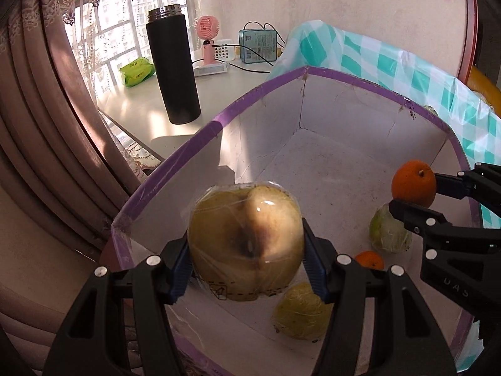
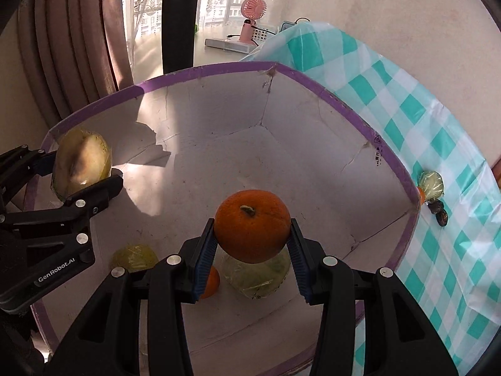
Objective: Organize fruits
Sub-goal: 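Open the left tool to drop the pear half while the right tool drops the orange, then move both open tools back over the remaining fruits on the cloth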
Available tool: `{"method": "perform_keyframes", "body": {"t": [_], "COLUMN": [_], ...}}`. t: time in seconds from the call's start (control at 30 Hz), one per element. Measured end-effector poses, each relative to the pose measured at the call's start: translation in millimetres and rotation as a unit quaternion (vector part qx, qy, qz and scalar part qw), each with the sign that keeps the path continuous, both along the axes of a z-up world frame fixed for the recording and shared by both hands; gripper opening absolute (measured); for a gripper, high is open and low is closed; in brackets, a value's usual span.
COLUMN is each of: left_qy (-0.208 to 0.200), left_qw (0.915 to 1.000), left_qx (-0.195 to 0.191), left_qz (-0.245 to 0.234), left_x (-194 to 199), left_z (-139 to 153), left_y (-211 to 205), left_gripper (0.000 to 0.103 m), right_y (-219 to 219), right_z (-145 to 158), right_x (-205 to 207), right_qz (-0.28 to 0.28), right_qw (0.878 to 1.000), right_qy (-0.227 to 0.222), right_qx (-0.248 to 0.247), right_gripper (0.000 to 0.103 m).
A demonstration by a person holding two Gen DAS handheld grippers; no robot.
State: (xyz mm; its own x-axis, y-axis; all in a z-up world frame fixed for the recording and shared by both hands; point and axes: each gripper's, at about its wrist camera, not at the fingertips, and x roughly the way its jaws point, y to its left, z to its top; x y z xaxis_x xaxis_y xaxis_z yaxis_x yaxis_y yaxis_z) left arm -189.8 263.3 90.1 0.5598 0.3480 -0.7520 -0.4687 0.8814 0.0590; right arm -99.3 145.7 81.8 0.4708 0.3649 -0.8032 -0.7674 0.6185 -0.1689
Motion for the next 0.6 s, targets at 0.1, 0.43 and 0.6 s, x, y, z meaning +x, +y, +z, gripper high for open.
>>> {"method": "perform_keyframes", "body": {"t": [0.1,0.43,0.6], "left_qy": [0.006,-0.006,-0.009], "left_qw": [0.9998,1.0000,0.9999], "left_qx": [0.018,0.002,0.005], "left_qz": [0.000,0.002,0.001], "left_x": [2,2,2], "left_z": [-3,1,1], "left_y": [-3,2,1], "left_gripper": [0.061,0.077,0.079], "right_y": [10,12,9], "right_z": [-16,-14,-13], "right_x": [0,-3,-4], "right_qz": [0.011,0.011,0.010], "right_qw": [0.999,0.999,0.999], "right_qy": [0.009,-0.003,-0.010], "right_qx": [-0.031,-0.037,-0.032], "right_gripper": [0.045,0.066,0.066]}}
